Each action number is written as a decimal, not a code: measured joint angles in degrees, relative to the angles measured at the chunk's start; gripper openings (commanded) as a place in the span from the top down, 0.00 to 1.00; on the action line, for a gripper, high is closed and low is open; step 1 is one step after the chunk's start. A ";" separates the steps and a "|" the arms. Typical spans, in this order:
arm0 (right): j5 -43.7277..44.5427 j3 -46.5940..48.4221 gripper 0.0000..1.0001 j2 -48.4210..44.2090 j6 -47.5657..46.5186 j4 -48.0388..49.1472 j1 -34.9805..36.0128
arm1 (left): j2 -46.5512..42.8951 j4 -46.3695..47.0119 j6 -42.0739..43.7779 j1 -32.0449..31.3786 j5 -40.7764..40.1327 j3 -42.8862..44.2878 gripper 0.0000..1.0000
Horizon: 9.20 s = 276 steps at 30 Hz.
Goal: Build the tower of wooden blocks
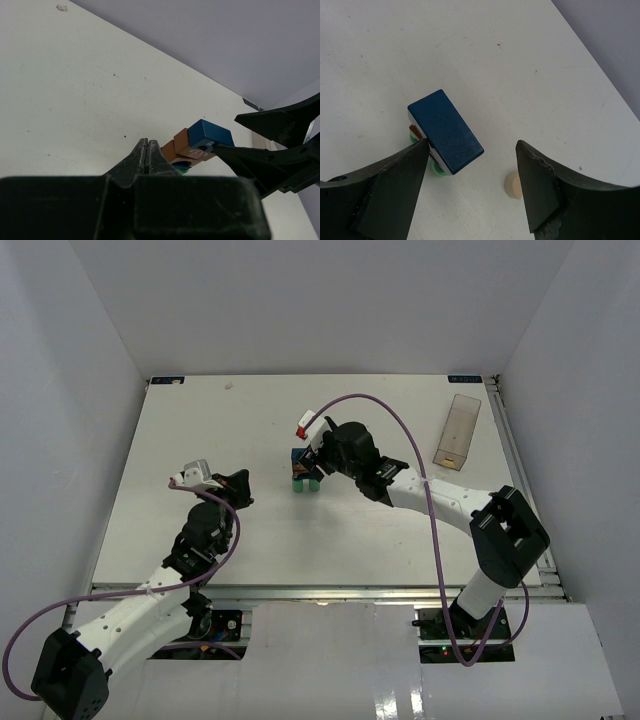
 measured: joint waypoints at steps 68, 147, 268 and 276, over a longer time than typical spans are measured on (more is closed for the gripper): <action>0.43 -2.99 0.25 -2.97 1.43 -1.40 -1.95 | -0.10 0.25 0.24 -0.31 0.65 0.00 1.00; -2.02 2.40 0.27 0.48 12.79 -7.56 -8.37 | 2.04 0.89 0.24 -0.35 2.34 0.00 1.00; -15.93 -19.16 0.87 0.00 36.40 2.93 -23.13 | 2.37 4.65 6.94 -0.59 21.98 0.87 0.10; -33.85 -35.75 0.87 -2.93 49.51 21.40 -24.49 | 2.20 6.90 7.80 -0.68 26.18 0.86 0.15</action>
